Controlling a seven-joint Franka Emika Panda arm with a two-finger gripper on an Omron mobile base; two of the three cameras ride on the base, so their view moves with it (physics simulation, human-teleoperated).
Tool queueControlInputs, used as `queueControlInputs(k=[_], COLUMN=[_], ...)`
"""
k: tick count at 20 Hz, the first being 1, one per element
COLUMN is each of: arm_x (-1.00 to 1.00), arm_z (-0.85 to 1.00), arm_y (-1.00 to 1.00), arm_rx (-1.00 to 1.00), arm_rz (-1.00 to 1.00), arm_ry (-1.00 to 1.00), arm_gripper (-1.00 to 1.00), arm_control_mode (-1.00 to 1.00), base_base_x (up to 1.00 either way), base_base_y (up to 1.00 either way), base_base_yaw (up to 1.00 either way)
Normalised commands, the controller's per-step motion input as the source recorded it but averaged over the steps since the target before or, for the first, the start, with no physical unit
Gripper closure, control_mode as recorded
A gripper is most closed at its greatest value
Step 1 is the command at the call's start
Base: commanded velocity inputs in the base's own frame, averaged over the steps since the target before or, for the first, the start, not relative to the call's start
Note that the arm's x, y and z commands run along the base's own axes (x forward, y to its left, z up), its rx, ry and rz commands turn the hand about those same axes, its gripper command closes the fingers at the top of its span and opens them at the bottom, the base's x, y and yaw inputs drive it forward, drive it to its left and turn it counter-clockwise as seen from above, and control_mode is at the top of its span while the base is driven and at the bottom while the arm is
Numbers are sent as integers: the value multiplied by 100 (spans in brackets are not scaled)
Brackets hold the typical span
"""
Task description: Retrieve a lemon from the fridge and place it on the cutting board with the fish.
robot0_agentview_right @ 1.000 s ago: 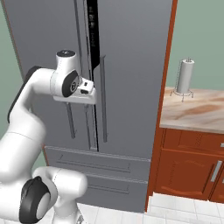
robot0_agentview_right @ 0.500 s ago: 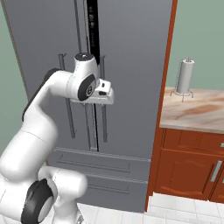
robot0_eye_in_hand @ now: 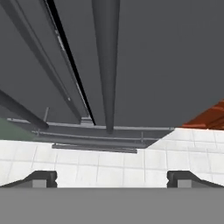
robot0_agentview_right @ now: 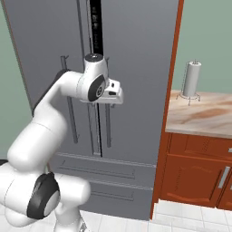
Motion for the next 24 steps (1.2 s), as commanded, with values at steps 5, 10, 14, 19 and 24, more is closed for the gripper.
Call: queueControlInputs(k=[5,10,14,19,24], arm_x=[53,47,41,38,41], arm_z=[-13,-8,0,0,0], arm_y=[24,4,-2,-13,-7], arm_rx=[0,0,0,0,0], arm_rz=[-4,-1,0,1,1], arm_ry=[-22,-24,-9,0,0], arm_gripper=[-100,-100,-100,-100,-100], arm_control_mode=[-100,-100,-100,-100,-100], base_base_x=[0,0,0,0,0], base_base_y=[0,0,0,0,0], base_base_yaw=[0,0,0,0,0])
